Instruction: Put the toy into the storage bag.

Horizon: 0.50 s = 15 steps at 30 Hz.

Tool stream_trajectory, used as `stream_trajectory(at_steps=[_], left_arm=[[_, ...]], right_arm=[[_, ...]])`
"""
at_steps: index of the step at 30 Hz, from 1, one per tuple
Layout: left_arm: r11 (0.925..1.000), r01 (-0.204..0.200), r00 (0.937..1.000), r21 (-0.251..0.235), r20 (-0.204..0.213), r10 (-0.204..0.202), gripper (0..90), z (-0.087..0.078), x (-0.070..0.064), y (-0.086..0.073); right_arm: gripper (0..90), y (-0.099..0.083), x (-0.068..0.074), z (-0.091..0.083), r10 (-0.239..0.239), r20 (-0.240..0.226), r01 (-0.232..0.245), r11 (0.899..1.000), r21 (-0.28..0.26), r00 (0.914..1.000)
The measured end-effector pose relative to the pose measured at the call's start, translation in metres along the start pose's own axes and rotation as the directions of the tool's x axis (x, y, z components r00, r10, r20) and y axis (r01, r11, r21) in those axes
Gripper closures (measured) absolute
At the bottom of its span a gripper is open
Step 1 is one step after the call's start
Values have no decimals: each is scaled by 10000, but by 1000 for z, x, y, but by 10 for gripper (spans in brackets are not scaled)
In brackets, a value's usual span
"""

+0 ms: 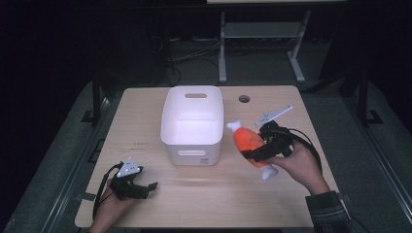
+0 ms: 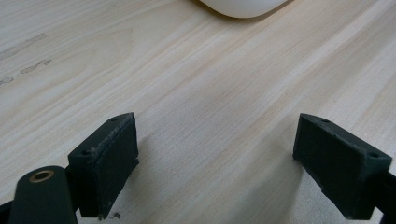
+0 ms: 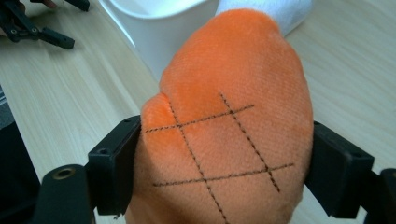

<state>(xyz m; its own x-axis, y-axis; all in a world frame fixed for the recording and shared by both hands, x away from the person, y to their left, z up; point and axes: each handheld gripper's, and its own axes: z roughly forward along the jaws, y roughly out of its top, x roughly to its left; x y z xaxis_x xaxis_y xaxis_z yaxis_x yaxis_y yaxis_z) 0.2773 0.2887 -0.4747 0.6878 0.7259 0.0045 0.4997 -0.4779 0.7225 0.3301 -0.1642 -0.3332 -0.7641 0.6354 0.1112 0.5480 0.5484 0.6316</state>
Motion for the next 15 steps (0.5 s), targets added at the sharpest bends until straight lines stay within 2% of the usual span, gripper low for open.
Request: stream_trajectory(at_steps=[11, 15], left_arm=[[10000, -16, 10000, 19, 6, 16, 130, 0, 0, 0], [10000, -18, 10000, 18, 5, 18, 130, 0, 0, 0]], right_arm=[[207, 24, 0, -8, -447, 13, 448, 9989, -171, 9990], [207, 32, 0, -7, -468, -52, 467, 9988, -169, 9989]])
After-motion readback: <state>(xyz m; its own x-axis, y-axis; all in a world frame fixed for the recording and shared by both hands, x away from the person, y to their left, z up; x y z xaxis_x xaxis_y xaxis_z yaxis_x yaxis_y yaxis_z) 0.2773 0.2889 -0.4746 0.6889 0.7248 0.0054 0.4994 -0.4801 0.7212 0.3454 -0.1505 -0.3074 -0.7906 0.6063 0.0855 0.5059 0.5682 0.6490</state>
